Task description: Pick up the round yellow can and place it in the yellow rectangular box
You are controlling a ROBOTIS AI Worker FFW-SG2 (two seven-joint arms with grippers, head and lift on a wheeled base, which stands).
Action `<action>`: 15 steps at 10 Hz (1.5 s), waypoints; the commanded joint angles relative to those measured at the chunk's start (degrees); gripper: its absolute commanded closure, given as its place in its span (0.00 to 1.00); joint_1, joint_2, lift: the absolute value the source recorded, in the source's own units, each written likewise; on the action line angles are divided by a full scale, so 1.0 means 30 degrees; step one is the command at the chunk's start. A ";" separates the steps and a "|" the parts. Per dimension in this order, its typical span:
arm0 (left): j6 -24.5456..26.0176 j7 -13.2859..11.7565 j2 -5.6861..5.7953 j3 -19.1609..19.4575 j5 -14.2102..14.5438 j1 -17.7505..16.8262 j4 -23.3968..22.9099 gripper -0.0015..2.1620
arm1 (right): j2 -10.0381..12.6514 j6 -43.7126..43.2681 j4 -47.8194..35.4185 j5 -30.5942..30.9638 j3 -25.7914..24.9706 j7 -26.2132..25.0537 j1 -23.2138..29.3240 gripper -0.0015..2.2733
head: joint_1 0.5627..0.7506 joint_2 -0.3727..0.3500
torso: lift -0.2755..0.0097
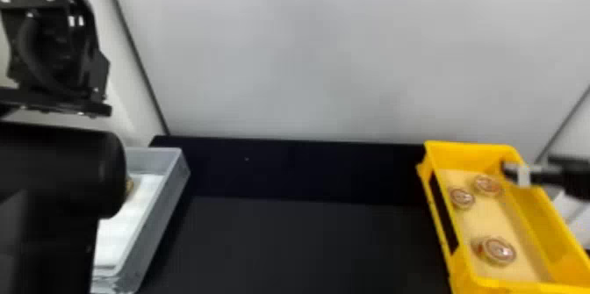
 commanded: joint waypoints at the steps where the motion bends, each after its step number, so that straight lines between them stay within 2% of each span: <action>1: 0.0004 0.0003 -0.0059 0.0080 -0.0019 0.0135 -0.0001 0.03 | 0.0535 0.0064 -0.5697 0.0177 0.0753 -0.1948 0.0085 0.05 | 0.53 0.59 | 0.93; 4: 0.0091 0.0032 -0.0176 0.0197 -0.0077 0.0340 -0.0001 0.03 | 0.2117 -0.2486 -0.9389 -0.0497 0.2100 -0.6901 0.0378 0.06 | 0.53 0.59 | 0.93; 5: 0.0004 0.0120 -0.0294 0.0226 -0.0136 0.0428 0.0028 0.03 | 0.2088 -0.4040 -1.0297 -0.0204 0.3214 -0.8279 0.0348 0.07 | 0.53 0.59 | 0.93; 6: 0.0033 0.0120 -0.0411 0.0314 -0.0136 0.0487 0.0028 0.03 | 0.2088 -0.5828 -1.0854 0.1819 0.4766 -0.9715 0.0319 0.08 | 0.53 0.59 | 0.93; 7: 0.0209 0.0032 -0.0264 0.0314 -0.0136 0.0457 -0.0060 0.03 | 0.2351 -0.7879 -1.1293 0.5424 0.5997 -1.1121 0.0583 0.08 | 0.53 0.59 | 0.93; 8: 0.0326 0.0032 -0.0176 0.0373 -0.0194 0.0574 -0.0206 0.03 | 0.2351 -1.1426 -1.1234 0.6010 0.5822 -1.2586 0.1081 0.09 | 0.53 0.59 | 0.93; 9: 0.0355 0.0032 -0.0206 0.0314 -0.0165 0.0633 -0.0177 0.03 | 0.2263 -1.2657 -1.1147 0.6098 0.6027 -1.4197 0.1198 0.09 | 0.53 0.59 | 0.93; 10: 0.0355 0.0032 -0.0147 -0.0067 -0.0165 0.0545 -0.0031 0.03 | 0.2322 -1.2862 -1.1059 0.6127 0.6085 -1.4226 0.1227 0.09 | 0.53 0.59 | 0.93; 15: 0.0297 0.0091 -0.0030 -0.0038 -0.0136 0.0633 0.0057 0.03 | 0.2351 -1.3155 -1.0707 0.6186 0.6437 -1.4431 0.1139 0.10 | 0.53 0.59 | 0.93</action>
